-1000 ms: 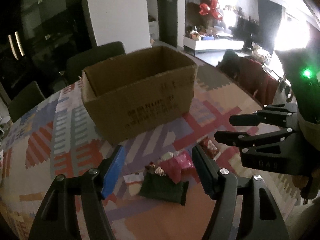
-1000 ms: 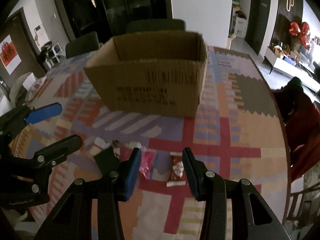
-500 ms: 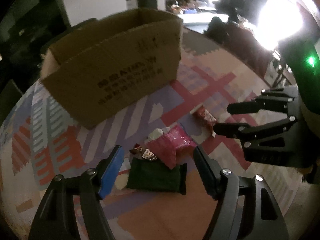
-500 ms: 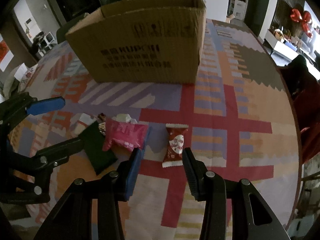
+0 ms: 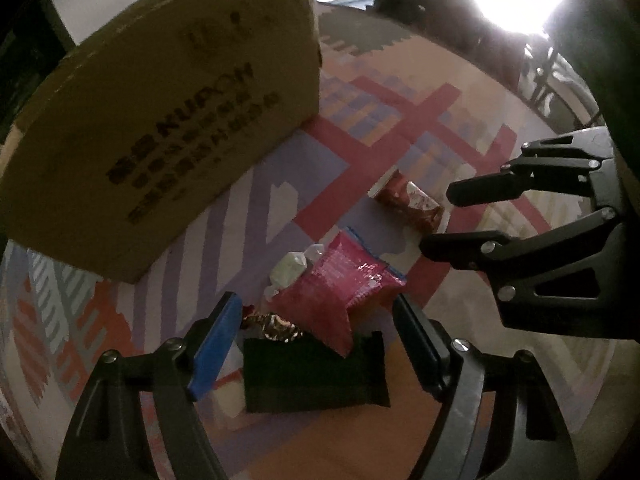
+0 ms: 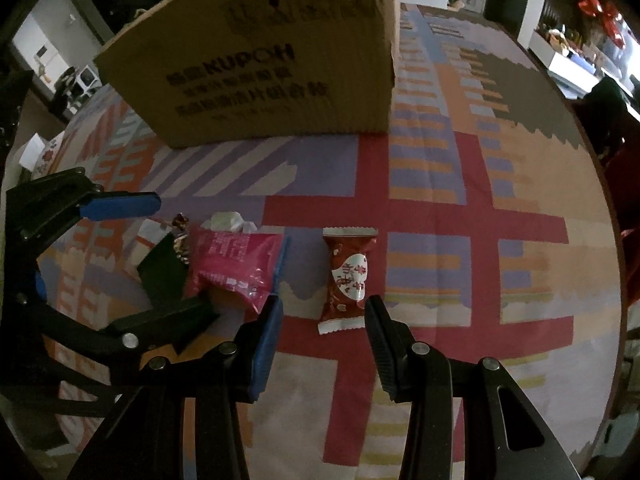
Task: Organize snacks
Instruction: 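Grasp the pink bag with the left tool while the right tool grasps the red-and-white candy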
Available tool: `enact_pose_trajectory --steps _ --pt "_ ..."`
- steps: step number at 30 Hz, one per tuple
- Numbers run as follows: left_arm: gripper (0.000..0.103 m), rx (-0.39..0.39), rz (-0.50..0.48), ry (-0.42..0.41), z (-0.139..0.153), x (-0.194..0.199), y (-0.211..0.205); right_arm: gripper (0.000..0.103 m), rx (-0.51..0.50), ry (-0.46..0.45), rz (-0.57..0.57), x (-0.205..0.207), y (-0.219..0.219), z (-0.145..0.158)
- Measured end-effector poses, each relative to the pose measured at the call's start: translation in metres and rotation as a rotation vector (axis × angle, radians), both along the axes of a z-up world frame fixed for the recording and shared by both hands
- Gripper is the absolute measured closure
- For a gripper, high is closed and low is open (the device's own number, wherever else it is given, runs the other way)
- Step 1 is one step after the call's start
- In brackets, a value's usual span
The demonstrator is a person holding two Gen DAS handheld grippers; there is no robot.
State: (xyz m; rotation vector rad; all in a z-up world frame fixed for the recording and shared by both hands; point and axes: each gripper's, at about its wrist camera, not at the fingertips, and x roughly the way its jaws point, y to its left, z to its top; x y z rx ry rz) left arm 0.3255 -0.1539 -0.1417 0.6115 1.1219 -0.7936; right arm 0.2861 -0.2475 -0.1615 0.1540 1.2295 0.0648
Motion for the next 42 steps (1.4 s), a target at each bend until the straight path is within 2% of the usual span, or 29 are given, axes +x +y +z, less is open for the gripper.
enact_pose_trajectory --steps 7,15,17,19,22,24,30,42 --pt "0.026 0.024 -0.032 0.011 -0.014 0.008 -0.007 0.059 0.004 0.021 -0.009 0.003 -0.001 -0.01" --pt "0.027 -0.02 -0.003 0.063 -0.022 0.012 -0.005 0.06 0.007 0.027 -0.021 0.009 -0.003 -0.016" --pt "0.032 -0.038 0.006 0.08 -0.023 0.011 -0.003 0.06 0.006 0.027 -0.025 0.011 -0.003 -0.017" --pt "0.045 -0.055 0.014 0.099 -0.023 0.012 -0.002 0.06 0.004 0.031 -0.031 0.012 -0.003 -0.019" --pt "0.059 -0.083 0.025 0.127 -0.021 0.011 -0.001 0.061 0.011 0.033 -0.034 0.014 -0.004 -0.02" --pt "0.063 -0.085 0.032 0.129 -0.021 0.011 0.0 0.069 0.007 0.038 -0.027 0.013 -0.004 -0.022" --pt "0.07 -0.104 0.069 0.147 -0.023 0.01 -0.002 0.07 0.007 0.024 -0.026 0.014 -0.003 -0.024" --pt "0.071 -0.188 0.208 0.136 -0.01 0.007 0.014 0.073 0.017 -0.013 -0.045 0.007 -0.005 -0.012"
